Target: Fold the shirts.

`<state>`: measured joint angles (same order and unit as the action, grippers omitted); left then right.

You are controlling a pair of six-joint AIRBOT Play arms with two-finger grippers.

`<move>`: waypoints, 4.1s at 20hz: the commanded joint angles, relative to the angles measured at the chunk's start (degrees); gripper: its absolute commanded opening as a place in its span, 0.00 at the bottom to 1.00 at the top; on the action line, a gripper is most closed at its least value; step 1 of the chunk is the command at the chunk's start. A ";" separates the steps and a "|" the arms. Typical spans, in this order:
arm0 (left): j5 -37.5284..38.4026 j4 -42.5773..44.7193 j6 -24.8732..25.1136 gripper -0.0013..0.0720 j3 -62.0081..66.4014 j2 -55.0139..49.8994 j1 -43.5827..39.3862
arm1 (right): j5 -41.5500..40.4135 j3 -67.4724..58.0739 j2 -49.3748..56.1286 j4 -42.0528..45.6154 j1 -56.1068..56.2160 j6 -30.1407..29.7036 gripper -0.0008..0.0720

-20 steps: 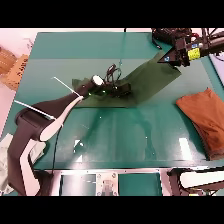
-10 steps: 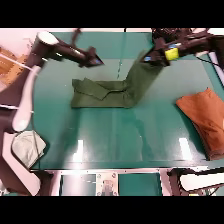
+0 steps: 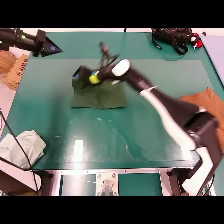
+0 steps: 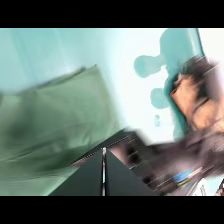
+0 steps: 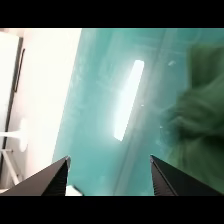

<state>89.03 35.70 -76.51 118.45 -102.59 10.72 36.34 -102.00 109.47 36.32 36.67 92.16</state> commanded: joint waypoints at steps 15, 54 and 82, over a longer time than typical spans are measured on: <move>-0.42 5.31 3.91 0.05 -2.34 0.37 2.25 | 28.50 12.76 -2.29 15.15 -33.09 0.17 0.78; 4.00 9.33 3.91 0.05 -2.34 0.37 2.23 | 59.14 33.99 -51.65 55.82 -97.24 25.09 0.04; -11.52 23.78 -13.51 0.05 -60.72 46.58 -18.05 | 21.64 52.22 -49.94 27.69 -34.86 -0.92 0.04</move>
<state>80.09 57.93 -87.39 64.69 -60.47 -5.82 60.16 -51.03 59.55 64.16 -1.32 93.03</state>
